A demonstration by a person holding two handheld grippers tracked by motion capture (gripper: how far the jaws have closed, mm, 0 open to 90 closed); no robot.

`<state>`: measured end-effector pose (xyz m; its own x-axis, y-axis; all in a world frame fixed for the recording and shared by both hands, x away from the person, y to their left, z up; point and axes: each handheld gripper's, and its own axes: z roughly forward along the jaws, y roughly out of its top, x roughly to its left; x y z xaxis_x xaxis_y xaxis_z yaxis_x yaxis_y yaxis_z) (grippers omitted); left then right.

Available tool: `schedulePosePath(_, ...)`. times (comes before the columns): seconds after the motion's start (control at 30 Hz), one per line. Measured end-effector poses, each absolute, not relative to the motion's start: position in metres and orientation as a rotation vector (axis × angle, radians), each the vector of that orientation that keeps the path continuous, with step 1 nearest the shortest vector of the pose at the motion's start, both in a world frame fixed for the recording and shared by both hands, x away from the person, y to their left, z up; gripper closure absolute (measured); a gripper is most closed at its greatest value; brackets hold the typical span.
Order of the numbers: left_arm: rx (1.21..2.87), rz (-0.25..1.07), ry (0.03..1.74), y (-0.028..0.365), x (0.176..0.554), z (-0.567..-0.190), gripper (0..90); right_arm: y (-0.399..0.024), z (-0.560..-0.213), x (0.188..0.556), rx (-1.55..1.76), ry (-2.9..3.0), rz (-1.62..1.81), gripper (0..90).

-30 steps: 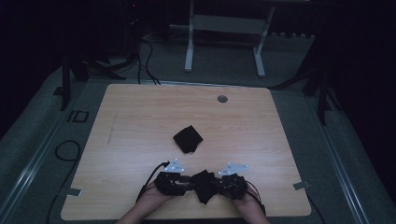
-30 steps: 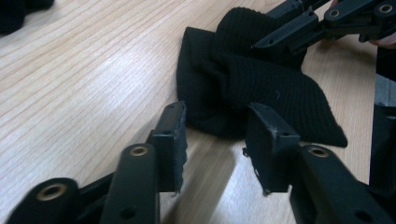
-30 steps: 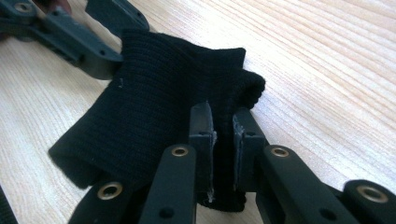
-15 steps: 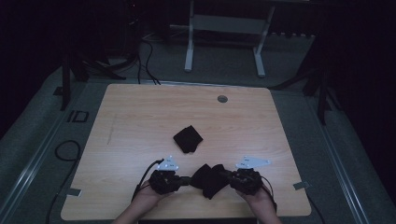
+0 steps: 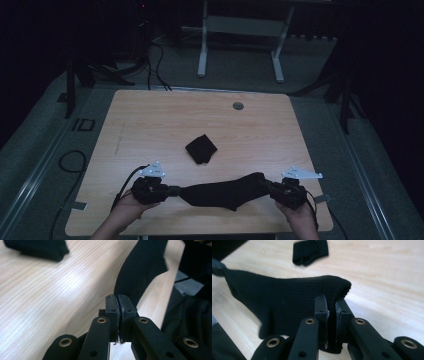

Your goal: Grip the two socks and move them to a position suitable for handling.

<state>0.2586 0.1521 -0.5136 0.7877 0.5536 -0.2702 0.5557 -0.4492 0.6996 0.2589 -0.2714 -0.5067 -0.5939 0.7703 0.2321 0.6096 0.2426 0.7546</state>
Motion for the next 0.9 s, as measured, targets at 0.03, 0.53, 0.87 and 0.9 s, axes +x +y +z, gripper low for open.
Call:
schedulePosePath(0.03,2.163,-0.014,0.824,0.147,0.264,-0.522,87.4,-0.268,-0.518,0.261,1.314,2.347,1.233,82.6)
schedulePosePath(0.53,2.15,0.037,0.906,0.132,0.283,-0.551,53.0,-0.271,-0.547,0.274,1.321,2.345,1.052,50.3)
schedulePosePath(0.87,2.071,0.091,0.782,0.108,0.261,-0.532,81.7,-0.262,-0.535,0.271,1.172,2.337,1.046,88.9)
schedulePosePath(0.9,2.083,0.085,0.777,0.103,0.26,-0.535,81.7,-0.262,-0.535,0.271,1.172,2.337,1.046,88.9)
